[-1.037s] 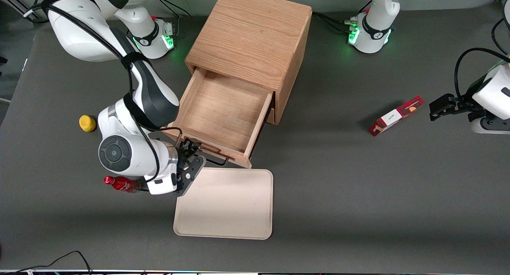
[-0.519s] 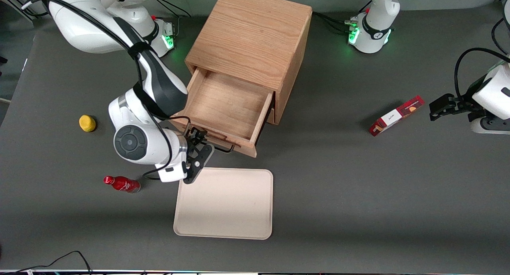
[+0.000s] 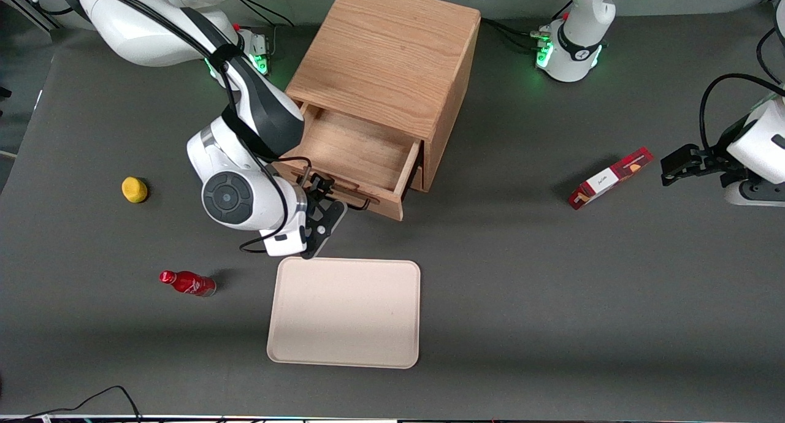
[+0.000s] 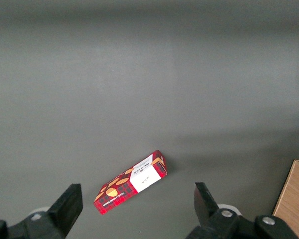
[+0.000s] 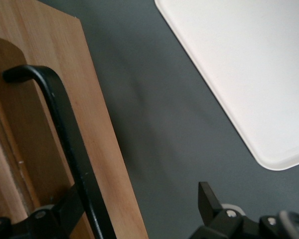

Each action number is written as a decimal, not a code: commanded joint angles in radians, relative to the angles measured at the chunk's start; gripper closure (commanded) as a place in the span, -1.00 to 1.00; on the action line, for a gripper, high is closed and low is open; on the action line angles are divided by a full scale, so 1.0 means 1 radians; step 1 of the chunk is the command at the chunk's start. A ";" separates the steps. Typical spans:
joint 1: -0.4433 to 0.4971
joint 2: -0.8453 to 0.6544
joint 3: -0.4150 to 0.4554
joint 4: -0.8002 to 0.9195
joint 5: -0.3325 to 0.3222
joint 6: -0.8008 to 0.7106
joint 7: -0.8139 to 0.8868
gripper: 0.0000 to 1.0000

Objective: Close top drawer
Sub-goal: 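Push the drawer front with the right gripper into the cabinet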

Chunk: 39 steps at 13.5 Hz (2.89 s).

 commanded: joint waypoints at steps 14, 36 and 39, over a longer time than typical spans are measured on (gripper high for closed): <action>-0.003 -0.078 0.100 -0.144 0.037 -0.042 0.149 -1.00; -0.006 -0.098 0.151 -0.142 0.051 -0.140 0.173 -1.00; -0.014 -0.112 0.151 -0.131 0.088 -0.148 0.173 -1.00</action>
